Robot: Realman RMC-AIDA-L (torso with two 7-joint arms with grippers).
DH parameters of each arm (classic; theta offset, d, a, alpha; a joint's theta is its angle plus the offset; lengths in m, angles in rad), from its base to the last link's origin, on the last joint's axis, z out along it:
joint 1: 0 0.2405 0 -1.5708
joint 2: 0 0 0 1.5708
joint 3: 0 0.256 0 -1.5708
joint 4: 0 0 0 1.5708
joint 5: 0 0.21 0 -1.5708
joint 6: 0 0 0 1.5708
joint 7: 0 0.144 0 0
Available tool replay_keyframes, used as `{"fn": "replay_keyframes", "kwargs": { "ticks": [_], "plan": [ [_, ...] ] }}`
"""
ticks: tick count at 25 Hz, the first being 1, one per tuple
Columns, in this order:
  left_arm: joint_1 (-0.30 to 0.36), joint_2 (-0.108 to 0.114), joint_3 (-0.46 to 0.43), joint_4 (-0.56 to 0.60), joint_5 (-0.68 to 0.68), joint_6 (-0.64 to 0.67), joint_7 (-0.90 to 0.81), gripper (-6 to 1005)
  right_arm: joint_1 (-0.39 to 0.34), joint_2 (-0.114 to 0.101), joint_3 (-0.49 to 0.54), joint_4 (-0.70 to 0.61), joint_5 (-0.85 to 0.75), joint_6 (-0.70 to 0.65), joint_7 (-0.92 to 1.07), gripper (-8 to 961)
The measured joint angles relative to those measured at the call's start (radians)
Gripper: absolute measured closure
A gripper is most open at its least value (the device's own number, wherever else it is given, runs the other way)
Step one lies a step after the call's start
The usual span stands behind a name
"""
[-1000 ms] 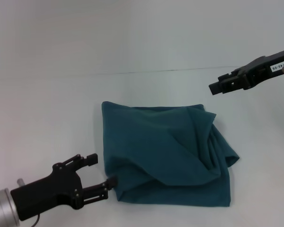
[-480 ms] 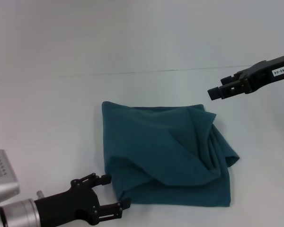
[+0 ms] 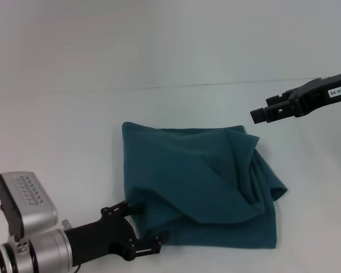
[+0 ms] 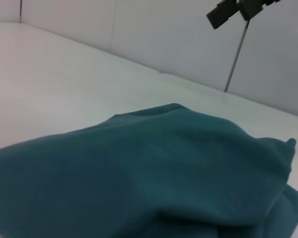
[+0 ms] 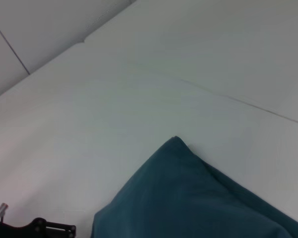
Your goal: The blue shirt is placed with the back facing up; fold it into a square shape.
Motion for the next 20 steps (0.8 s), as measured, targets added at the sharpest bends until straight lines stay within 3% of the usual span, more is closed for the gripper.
{"fn": "replay_keyframes", "kwargs": {
  "ticks": [13, 20],
  "plan": [
    [0.004, 0.000, 0.071, 0.032, -0.053, -0.079, 0.033, 113, -0.010, -0.004, 0.011, -0.001, 0.024, 0.006, -0.002, 235],
    [0.003, 0.000, 0.162, 0.050, -0.072, -0.176, 0.035, 112, -0.006, -0.003, 0.012, -0.001, 0.024, 0.011, -0.002, 236]
  ]
}}
